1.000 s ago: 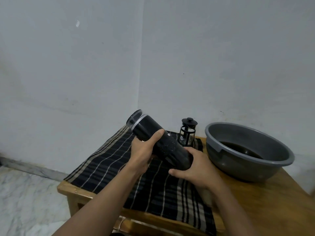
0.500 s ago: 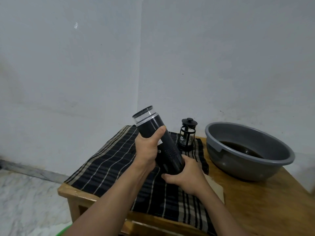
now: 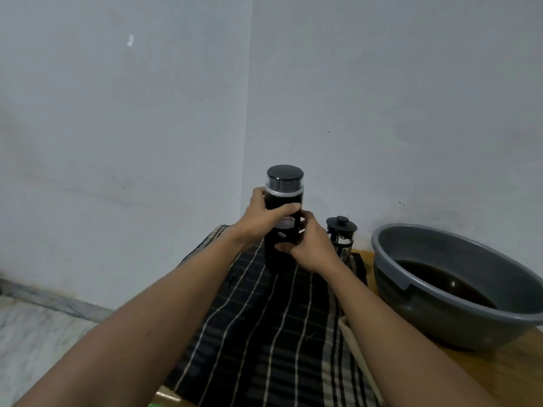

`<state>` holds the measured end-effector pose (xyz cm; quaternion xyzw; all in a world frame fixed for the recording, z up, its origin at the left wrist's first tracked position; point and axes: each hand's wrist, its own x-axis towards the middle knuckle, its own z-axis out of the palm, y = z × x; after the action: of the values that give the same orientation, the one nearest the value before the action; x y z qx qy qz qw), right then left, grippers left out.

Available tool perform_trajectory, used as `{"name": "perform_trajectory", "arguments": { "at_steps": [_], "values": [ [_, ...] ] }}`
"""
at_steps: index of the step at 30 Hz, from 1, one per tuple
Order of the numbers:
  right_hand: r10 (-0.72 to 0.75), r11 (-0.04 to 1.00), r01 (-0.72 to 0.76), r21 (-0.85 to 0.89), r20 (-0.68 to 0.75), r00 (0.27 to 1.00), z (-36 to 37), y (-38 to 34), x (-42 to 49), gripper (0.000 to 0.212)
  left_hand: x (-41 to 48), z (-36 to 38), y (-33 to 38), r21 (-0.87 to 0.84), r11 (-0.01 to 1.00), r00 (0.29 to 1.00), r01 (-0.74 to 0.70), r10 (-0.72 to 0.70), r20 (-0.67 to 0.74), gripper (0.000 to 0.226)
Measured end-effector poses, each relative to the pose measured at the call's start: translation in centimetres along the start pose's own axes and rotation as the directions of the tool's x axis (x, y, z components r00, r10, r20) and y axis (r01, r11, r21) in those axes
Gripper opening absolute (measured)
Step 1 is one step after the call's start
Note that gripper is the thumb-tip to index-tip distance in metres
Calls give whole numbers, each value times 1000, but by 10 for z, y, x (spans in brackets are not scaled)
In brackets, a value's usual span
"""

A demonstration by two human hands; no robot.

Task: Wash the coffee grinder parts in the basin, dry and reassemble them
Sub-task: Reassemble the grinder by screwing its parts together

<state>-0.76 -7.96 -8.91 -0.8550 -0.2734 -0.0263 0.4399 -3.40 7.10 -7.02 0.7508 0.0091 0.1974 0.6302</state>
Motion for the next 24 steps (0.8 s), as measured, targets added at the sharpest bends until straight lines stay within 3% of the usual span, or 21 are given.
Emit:
{"name": "perform_trajectory", "arguments": {
  "at_steps": [6, 14, 19, 24],
  "values": [
    [80, 997, -81, -14, -61, 995, 19, 21, 46, 80, 43, -11, -24, 63, 998, 1000, -14, 15, -19, 67],
    [102, 995, -103, -7, -58, 993, 33, 45, 70, 76, 68, -6, -60, 50, 998, 991, -35, 41, -126, 64],
    [110, 993, -111, -32, -26, 994, 28, 40, 68, 60, 62, -5, -60, 72, 997, 991, 33, -24, -132, 72],
    [122, 981, -121, -153, -3, 993, 11, 24, 58, 70, 54, -2, -42, 147, 987, 993, 58, -41, -115, 69]
  ]
}}
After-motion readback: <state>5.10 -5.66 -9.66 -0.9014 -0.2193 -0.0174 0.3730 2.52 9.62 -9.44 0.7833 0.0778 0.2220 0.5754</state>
